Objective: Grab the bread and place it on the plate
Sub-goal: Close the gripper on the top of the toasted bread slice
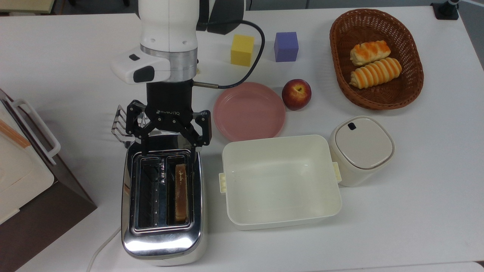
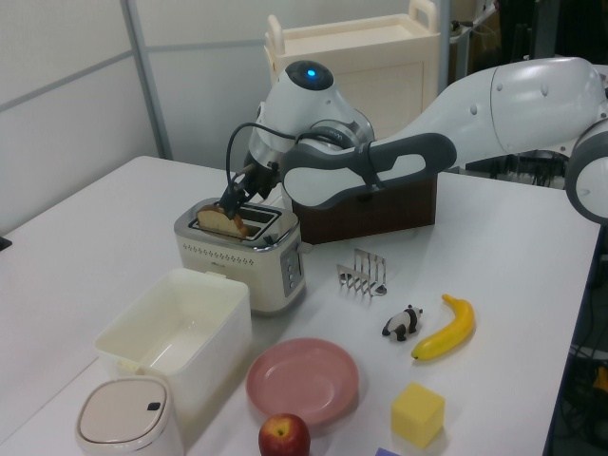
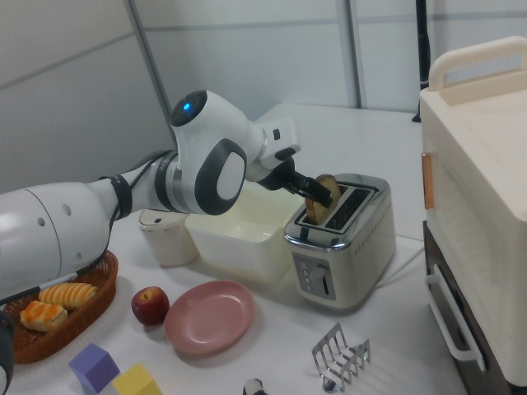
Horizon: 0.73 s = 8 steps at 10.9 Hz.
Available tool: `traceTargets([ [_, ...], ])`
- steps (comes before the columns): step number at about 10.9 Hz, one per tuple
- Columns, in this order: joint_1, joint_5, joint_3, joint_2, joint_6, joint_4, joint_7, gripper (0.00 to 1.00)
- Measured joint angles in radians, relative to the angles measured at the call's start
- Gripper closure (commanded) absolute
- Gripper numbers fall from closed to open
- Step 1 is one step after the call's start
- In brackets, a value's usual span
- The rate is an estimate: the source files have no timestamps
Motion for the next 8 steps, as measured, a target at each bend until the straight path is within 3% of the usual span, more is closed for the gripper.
traceTargets([
  [8, 0.003, -0.056, 0.0, 0.035, 0.079, 0.0, 0.0, 0.0],
])
